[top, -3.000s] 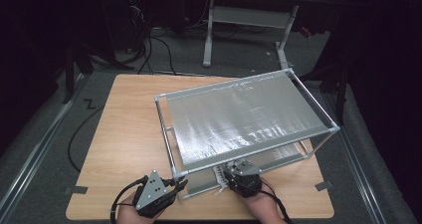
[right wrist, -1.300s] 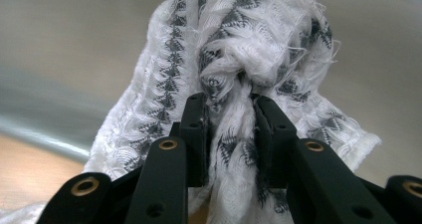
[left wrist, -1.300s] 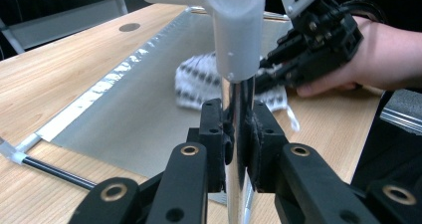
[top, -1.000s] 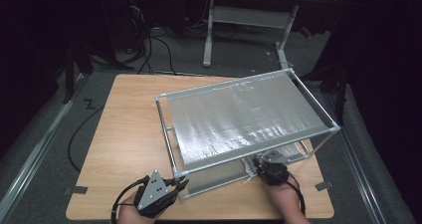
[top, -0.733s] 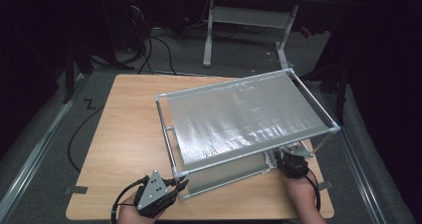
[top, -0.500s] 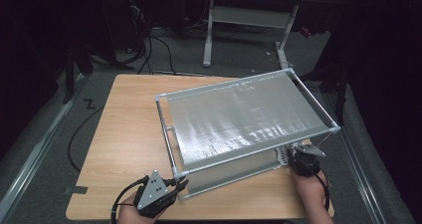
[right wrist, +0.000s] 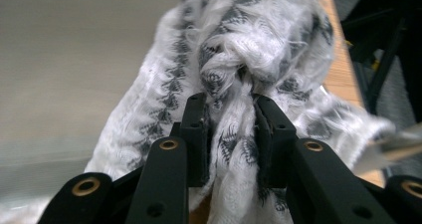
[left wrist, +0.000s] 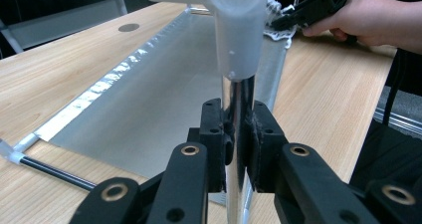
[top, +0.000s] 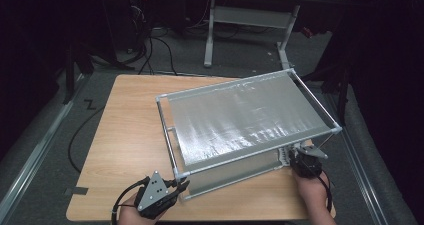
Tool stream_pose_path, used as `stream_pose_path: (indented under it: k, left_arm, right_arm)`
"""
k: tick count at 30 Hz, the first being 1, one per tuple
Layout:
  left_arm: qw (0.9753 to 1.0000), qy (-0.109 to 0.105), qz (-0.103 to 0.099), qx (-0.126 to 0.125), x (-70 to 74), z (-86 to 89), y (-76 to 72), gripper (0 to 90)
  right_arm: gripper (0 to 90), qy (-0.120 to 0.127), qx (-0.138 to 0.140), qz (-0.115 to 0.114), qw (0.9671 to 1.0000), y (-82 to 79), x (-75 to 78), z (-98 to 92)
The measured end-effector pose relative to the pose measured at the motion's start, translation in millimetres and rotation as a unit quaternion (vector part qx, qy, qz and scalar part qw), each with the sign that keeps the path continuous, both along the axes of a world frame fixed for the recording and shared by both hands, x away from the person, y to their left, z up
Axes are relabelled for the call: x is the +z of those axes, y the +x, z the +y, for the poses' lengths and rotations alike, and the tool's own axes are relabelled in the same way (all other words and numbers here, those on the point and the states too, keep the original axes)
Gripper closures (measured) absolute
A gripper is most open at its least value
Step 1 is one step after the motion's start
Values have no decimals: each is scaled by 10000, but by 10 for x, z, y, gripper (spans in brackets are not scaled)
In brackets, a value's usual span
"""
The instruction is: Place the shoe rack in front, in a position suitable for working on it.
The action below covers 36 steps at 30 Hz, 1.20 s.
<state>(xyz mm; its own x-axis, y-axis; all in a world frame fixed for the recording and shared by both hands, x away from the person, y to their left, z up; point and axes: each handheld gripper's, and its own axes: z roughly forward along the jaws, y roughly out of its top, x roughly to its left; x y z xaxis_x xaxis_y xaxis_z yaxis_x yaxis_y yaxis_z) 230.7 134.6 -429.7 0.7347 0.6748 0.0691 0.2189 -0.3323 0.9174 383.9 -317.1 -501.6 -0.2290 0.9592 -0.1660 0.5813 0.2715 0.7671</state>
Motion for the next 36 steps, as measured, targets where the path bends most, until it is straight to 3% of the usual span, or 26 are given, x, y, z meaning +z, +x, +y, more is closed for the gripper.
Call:
stream_pose_path:
  k: [10, 20, 23, 29, 36]
  left_arm:
    - [10000, -17, 7, -16, -1, 1, 6, 795]
    - [10000, -10, 20, -7, 2, -2, 6, 795]
    - [10000, 0, 22, 17, 4, -5, 0, 796]
    - [10000, -12, 29, 7, 3, -2, 1, 796]
    - [10000, -24, 30, -7, 1, 1, 3, 795]
  right_arm:
    - [717, -72, 595, 65, 9982, -113, -5, 392]
    - [709, -41, 1227, 171, 9923, -278, -16, 886]
    - [709, -64, 1503, 164, 9885, -338, -17, 1072]
    - [708, -121, 2140, 111, 9767, -509, -26, 1492]
    - [704, -103, 2631, 68, 9647, -670, -38, 1900]
